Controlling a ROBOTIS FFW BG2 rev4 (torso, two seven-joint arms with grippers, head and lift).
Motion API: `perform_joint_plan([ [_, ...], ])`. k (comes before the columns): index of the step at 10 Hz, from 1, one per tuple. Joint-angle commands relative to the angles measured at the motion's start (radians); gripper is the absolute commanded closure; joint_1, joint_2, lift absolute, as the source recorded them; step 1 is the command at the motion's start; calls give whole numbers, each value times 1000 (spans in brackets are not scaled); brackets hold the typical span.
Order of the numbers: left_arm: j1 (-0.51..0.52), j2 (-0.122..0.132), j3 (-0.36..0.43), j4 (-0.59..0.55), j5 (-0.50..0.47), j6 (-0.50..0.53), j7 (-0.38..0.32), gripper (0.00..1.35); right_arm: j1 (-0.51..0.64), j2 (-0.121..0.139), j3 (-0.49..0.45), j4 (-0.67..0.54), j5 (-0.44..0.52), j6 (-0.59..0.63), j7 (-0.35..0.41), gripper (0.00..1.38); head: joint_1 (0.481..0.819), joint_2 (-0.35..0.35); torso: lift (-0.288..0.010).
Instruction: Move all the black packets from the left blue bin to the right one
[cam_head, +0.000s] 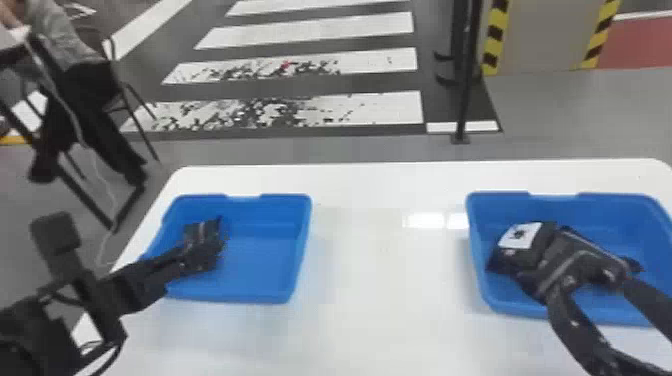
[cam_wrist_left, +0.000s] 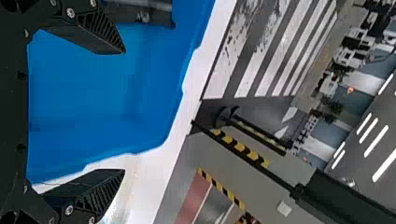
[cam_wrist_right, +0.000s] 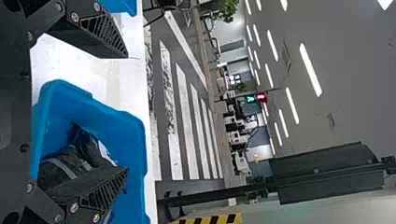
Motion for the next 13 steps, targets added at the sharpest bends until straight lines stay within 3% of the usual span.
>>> perform_joint_plan([
  [1,-44,15,14,57,-59,17,23,156,25,0,13,-7,-24,0,0,180,695,259,-154],
  [3,-132,45,14,188,-107,29,58,157,20,0,13,-2,-30,2,2,182,695,341,-154],
  [6,-299,85,-32,389,-164,73,92,157,12,0,17,12,-44,5,5,182,695,350,-154],
  [9,-410,99,-76,543,-164,96,159,157,10,0,21,25,-60,7,9,183,695,350,-154],
  [13,-442,107,-114,570,-154,154,258,177,0,-1,21,47,-86,27,23,186,695,350,-154],
])
